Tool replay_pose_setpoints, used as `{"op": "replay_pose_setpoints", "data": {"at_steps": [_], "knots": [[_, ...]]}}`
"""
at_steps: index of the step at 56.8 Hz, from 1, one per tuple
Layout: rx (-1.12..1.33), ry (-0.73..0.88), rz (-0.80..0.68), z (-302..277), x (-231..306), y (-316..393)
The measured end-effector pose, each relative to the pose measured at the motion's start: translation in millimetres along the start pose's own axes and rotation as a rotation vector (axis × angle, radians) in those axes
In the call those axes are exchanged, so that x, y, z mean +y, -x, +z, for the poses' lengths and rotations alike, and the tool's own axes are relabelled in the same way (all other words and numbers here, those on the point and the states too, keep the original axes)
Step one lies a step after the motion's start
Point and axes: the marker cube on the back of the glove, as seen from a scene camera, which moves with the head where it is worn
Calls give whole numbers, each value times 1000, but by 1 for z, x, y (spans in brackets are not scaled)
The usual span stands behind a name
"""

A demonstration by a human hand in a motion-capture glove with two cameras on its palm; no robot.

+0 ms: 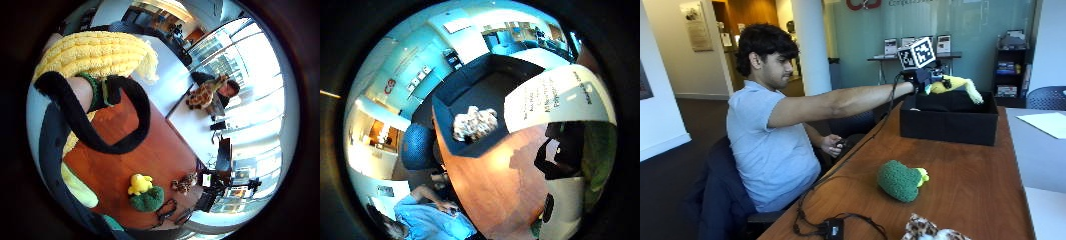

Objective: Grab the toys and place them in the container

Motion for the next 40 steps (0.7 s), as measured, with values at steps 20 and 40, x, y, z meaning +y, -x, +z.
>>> {"op": "replay_pose_setpoints", "data": {"at_steps": [20, 40], "knots": [[-16, 10, -21, 31, -112, 120], [-160, 343, 38, 89, -124, 139]]}}
